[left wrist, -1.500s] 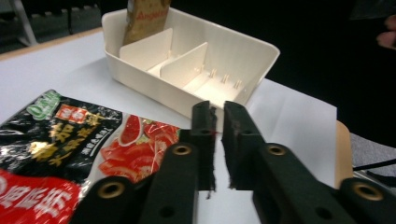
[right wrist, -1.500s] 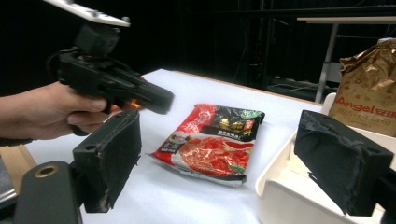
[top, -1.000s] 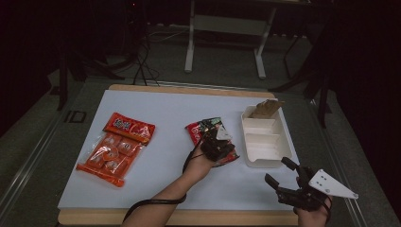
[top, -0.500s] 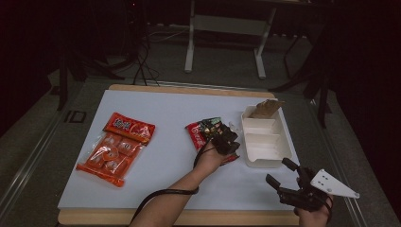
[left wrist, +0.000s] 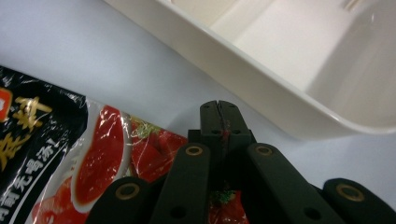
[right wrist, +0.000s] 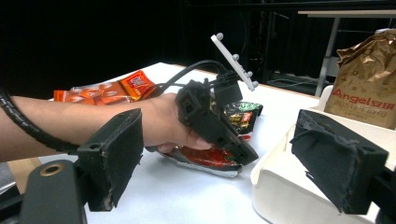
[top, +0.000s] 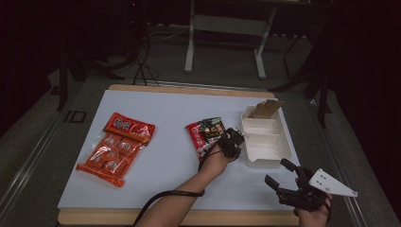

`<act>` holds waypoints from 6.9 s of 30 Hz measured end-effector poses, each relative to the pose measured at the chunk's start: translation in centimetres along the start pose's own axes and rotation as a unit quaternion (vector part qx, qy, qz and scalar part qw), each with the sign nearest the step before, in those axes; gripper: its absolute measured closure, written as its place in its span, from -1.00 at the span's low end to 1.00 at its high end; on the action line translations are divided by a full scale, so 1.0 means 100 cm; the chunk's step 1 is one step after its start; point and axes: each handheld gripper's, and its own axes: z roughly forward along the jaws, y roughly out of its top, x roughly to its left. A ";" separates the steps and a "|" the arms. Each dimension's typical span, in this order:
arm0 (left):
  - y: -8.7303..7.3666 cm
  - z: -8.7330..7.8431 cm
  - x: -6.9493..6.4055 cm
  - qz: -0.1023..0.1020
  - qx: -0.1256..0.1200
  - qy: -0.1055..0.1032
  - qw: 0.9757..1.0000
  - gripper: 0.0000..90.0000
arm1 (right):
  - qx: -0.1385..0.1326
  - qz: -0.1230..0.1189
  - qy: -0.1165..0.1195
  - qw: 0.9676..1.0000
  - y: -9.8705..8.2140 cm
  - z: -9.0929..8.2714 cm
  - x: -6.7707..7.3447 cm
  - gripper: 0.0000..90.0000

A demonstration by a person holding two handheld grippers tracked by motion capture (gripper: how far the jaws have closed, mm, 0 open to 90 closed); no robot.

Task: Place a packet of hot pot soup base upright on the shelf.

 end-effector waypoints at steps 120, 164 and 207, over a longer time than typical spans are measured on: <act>-0.058 -0.069 0.117 -0.187 -0.113 0.059 0.974 0.99 | 0.023 -0.005 0.012 1.000 -0.003 0.009 0.002 -0.64; -0.083 -0.154 0.071 -0.155 -0.311 -0.068 0.935 0.99 | 0.027 0.024 0.028 0.999 0.029 0.024 -0.003 -0.77; -0.102 -0.154 0.062 -0.146 -0.400 -0.195 0.883 0.84 | 0.043 0.009 0.075 0.996 0.093 0.080 0.003 0.71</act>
